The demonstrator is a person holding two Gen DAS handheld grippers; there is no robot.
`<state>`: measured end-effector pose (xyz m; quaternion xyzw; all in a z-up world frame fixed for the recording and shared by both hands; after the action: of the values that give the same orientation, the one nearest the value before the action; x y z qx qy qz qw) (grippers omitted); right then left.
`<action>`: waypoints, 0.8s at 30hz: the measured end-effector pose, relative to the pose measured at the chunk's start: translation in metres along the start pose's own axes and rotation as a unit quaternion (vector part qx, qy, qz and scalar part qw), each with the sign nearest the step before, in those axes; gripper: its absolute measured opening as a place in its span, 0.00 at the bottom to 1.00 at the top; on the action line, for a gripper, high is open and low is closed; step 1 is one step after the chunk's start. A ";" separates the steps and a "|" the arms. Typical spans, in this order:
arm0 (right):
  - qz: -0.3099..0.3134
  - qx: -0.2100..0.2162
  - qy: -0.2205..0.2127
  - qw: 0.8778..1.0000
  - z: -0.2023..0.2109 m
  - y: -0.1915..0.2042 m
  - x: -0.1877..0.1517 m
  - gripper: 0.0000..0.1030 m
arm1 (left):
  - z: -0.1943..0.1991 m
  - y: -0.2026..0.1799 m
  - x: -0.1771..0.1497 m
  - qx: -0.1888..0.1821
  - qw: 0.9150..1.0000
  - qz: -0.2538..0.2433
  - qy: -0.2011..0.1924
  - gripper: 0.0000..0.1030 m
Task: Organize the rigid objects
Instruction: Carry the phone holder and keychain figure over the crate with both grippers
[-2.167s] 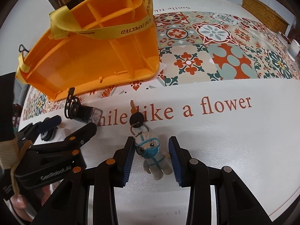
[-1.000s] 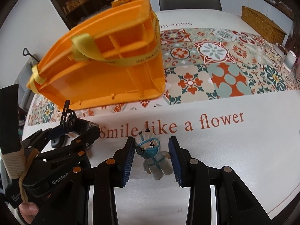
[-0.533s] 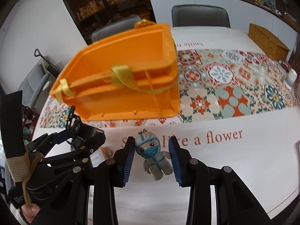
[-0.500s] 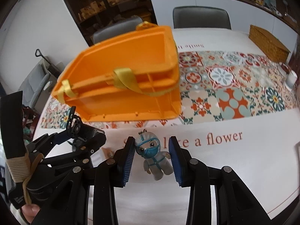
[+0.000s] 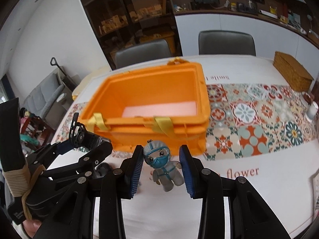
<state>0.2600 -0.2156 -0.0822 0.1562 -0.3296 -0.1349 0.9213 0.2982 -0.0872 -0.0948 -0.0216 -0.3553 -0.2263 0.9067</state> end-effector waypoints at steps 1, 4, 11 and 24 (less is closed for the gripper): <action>0.002 0.002 -0.005 1.000 0.002 0.003 0.003 0.37 | 0.002 0.002 0.003 0.001 1.000 0.001 -0.003 0.71; 0.009 0.010 -0.014 1.000 0.006 0.013 0.011 0.37 | 0.008 0.009 0.013 0.006 1.000 0.003 -0.015 0.71; 0.016 0.019 -0.037 0.999 0.011 0.032 0.033 0.37 | 0.015 0.022 0.037 0.015 0.999 -0.001 -0.032 0.71; 0.006 0.017 -0.030 0.999 -0.016 0.047 0.076 0.37 | -0.009 0.048 0.079 0.019 0.999 -0.008 -0.024 0.71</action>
<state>0.3342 -0.1965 -0.0337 0.1655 -0.3602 -0.1289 0.9090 0.3754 -0.0775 -0.0444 -0.0070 -0.3817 -0.2265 0.8961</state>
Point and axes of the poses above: each gripper's, at about its wrist camera, not at the fingertips, and z roughly against the way its jaws point, y to its left, x to its top, the point moved 10 cm from there along -z, roughly the way its jaws point, and after that the axes turned 15 degrees about -z, right-handed, at the moved point
